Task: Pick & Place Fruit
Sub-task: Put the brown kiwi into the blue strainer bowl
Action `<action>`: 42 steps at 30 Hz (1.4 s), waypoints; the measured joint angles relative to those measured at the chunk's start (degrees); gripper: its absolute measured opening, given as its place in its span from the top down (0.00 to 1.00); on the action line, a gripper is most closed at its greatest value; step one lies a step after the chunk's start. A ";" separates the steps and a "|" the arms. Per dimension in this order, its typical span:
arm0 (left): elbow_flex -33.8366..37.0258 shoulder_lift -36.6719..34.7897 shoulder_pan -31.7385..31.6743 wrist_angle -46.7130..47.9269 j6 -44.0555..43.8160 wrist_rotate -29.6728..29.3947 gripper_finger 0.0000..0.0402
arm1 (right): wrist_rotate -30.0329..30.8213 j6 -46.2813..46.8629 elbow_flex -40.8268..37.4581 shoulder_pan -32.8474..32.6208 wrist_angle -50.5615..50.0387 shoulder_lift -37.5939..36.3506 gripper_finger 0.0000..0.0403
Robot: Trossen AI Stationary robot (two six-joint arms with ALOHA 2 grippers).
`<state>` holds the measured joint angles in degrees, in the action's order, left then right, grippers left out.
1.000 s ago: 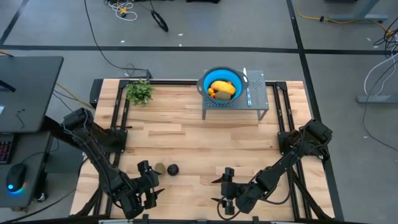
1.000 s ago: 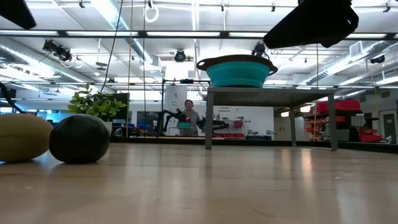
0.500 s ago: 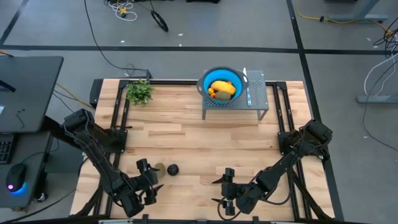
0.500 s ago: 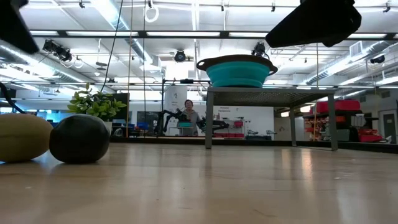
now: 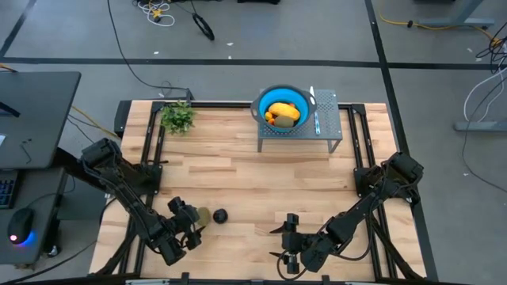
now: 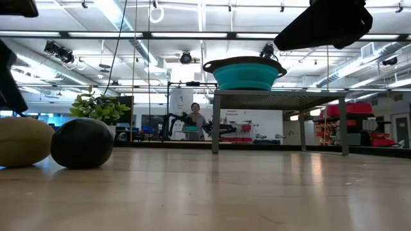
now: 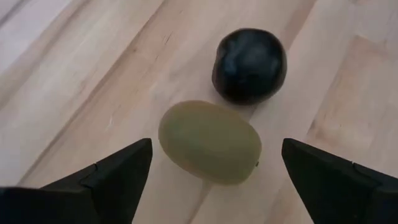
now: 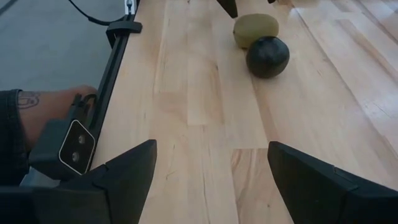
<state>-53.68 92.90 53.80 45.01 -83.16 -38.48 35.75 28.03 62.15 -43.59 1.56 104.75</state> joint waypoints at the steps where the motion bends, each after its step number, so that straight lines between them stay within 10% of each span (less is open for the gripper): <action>1: 0.21 0.00 0.00 -0.15 -0.52 -0.11 0.07 | 0.02 0.00 0.00 0.00 -0.04 0.00 0.21; 42: 6.35 -0.02 -8.38 -3.99 -1.93 4.03 0.05 | -0.34 0.91 -2.19 0.00 3.93 0.04 0.21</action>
<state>-47.33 92.88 45.42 41.01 -85.10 -34.45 35.41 28.94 59.96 -43.59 5.49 104.79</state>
